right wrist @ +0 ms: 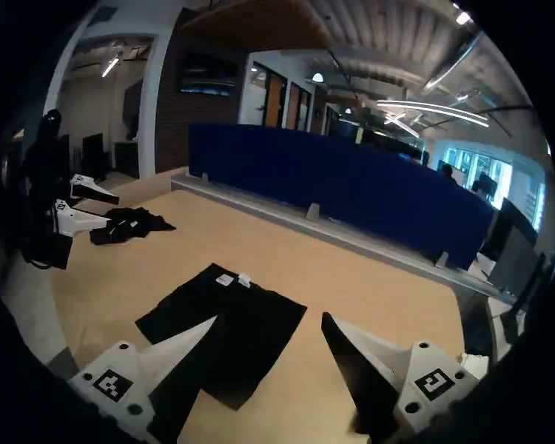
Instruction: Fold towel
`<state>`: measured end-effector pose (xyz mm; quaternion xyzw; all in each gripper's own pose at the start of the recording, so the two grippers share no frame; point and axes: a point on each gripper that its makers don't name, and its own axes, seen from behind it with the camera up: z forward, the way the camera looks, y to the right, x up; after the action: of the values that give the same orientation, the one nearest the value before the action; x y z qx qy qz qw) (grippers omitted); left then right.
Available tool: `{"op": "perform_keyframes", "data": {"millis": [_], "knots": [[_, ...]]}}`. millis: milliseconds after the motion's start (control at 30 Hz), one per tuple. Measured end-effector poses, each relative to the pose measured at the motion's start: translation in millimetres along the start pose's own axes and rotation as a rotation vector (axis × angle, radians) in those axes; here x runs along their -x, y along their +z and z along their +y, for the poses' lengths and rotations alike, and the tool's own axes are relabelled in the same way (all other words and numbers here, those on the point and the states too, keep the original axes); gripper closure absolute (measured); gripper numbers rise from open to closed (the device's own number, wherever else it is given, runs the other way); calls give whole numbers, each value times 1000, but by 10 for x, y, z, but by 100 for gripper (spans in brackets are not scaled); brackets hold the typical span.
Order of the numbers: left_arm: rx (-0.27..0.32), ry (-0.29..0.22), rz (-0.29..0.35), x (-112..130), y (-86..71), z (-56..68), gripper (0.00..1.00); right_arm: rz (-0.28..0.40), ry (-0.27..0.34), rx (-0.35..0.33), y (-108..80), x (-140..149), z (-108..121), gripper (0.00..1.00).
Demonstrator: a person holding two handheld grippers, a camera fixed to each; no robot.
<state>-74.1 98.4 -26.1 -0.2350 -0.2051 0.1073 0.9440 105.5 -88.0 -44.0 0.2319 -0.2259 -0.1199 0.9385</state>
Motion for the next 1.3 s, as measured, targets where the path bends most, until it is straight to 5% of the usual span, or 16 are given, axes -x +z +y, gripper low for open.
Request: {"op": "perform_keyframes", "data": {"millis": [1300], "knots": [[118, 9, -277, 1638, 575, 690, 6, -257, -1, -100, 584, 1784, -369, 2]]}}
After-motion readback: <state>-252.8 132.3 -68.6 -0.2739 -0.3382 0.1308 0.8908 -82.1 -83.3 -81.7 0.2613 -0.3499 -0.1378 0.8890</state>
